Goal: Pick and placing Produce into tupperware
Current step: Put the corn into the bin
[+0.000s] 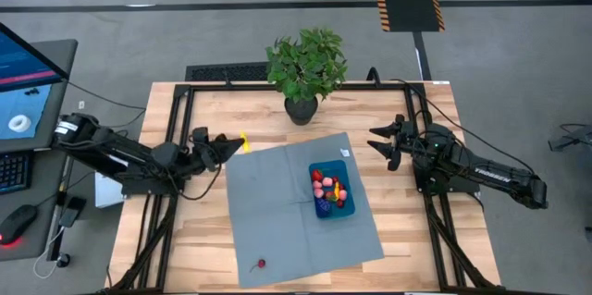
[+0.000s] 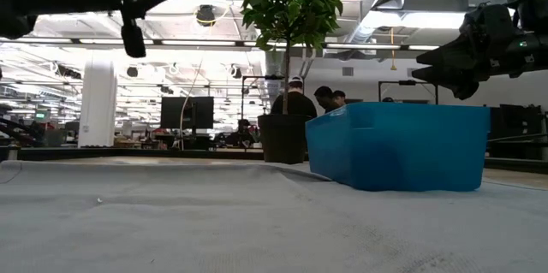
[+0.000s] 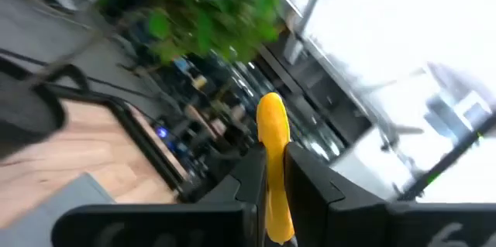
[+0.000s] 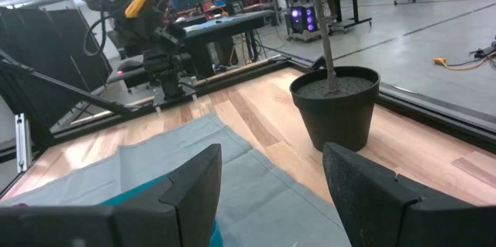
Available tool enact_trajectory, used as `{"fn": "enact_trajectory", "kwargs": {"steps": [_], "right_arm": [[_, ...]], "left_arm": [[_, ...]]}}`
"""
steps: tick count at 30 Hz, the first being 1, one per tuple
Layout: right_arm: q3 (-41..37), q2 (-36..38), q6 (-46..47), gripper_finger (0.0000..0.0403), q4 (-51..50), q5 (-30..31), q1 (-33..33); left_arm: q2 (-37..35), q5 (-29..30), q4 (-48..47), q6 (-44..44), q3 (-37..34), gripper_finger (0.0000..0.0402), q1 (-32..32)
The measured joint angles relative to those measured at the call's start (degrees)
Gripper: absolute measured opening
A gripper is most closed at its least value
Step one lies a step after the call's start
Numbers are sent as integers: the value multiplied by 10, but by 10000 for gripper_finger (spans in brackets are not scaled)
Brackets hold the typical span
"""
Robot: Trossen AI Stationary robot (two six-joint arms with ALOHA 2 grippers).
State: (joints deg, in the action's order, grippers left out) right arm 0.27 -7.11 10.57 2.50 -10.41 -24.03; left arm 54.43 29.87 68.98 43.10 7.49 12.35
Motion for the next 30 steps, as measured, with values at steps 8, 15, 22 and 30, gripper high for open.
{"fn": "enact_trajectory", "kwargs": {"steps": [8,15,22,30], "right_arm": [[0,0,0,249,0,0,0],[0,0,0,249,0,0,0],[0,0,0,249,0,0,0],[0,0,0,249,0,0,0]], "left_arm": [[11,33,-27,-32,0,24,-12],[12,-116,-132,-159,23,24,-41],[26,-175,-270,-228,82,32,-89],[75,-280,-347,-314,137,28,-112]]}}
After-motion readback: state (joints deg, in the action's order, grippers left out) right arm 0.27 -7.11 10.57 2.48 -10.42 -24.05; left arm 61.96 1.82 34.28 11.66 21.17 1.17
